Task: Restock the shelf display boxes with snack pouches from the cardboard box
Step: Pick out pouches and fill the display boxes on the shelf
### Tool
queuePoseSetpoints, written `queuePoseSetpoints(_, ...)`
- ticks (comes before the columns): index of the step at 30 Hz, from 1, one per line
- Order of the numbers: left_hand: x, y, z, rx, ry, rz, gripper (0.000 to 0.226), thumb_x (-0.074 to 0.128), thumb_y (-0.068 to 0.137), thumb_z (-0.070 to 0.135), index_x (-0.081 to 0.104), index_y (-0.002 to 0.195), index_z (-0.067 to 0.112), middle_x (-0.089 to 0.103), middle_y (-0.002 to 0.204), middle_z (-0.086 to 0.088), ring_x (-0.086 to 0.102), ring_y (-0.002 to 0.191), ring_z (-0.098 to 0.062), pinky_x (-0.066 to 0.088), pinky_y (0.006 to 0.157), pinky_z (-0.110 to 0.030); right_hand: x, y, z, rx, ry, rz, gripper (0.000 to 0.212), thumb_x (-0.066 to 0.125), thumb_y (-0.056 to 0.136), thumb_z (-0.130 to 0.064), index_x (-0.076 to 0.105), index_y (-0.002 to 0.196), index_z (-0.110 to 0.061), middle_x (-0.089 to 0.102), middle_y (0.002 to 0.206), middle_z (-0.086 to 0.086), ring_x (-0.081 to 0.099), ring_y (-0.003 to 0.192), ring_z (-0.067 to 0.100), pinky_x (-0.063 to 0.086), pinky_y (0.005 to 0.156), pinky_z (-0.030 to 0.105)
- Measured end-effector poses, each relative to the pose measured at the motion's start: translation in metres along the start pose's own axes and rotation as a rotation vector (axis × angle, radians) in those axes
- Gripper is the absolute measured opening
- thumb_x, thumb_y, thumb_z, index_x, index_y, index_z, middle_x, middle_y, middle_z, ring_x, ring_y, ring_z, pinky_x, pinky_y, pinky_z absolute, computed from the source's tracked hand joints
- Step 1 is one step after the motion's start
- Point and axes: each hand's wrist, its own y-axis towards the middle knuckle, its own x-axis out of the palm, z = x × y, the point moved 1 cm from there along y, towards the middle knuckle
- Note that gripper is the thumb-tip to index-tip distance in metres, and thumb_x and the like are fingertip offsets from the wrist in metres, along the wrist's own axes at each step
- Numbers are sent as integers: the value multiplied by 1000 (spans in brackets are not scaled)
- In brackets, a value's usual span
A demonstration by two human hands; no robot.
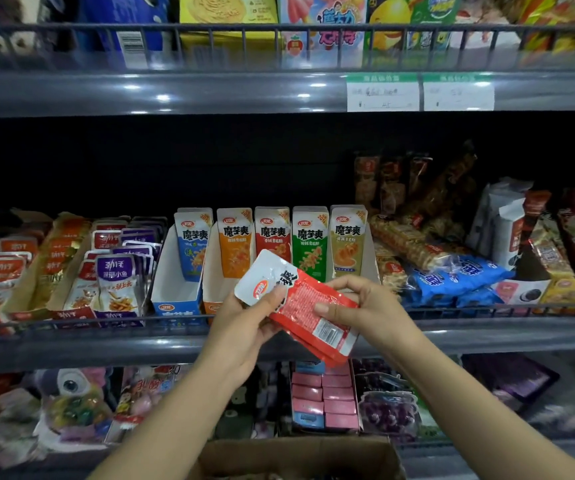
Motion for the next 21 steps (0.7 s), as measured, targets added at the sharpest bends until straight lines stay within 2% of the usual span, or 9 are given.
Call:
queuePoseSetpoints(2,3,0,-3,27,-26,25,37,65,80,2,58,114,13,72,99,-5,71,82,-15,57,63,-26,5,-3,2,-31,60,36,26,75,72,-14,65,96,-13,74,80,1,71,69,16,56,60,23)
queuePoseSetpoints(4,2,4,-3,68,-19,67,41,65,81,0,54,119,11,72,103,-6,71,88,-17,57,63,-26,7,-5,3,-49,94,24,30,71,72,-22,67,101,-19,74,82,-3,70,72,13,55,63,22)
queuePoseSetpoints(6,3,6,-1,90,-13,78,41,64,83,1,52,121,9,71,105,-6,70,93,-18,57,65,-26,9,-6,5,-58,104,38,29,68,73,-27,69,101,-22,74,87,-2,70,76,15,56,67,25)
queuePoseSetpoints(9,7,6,-3,72,-19,67,44,66,82,6,51,123,10,70,108,-7,70,94,-17,59,69,-26,9,-4,8,-89,86,195,14,68,83,-18,71,93,-26,74,89,2,71,78,19,58,71,32)
queuePoseSetpoints(13,13,3,-8,55,21,136,79,77,69,26,36,136,20,59,124,-7,64,106,-17,59,76,-29,13,-4,5,-172,51,360,18,65,87,-20,68,94,-36,73,93,-3,71,80,14,59,69,31)
queuePoseSetpoints(15,16,-3,-8,147,106,190,64,74,76,21,37,129,23,49,123,1,57,109,-14,57,76,-27,15,-4,4,-210,40,397,19,65,87,-22,65,95,-40,71,96,-7,70,83,13,59,68,28)
queuePoseSetpoints(18,25,-10,-7,187,224,64,31,63,86,24,54,114,18,59,117,2,61,104,-8,55,82,-26,22,-4,3,-254,28,359,20,64,87,-24,66,97,-41,71,97,-9,69,86,11,57,67,24)
queuePoseSetpoints(21,24,-8,-1,147,145,12,38,61,84,33,56,116,14,65,113,-3,65,100,-9,55,86,-29,30,-3,4,-267,22,246,22,55,88,-36,67,107,-37,71,105,-10,65,97,4,54,80,20)
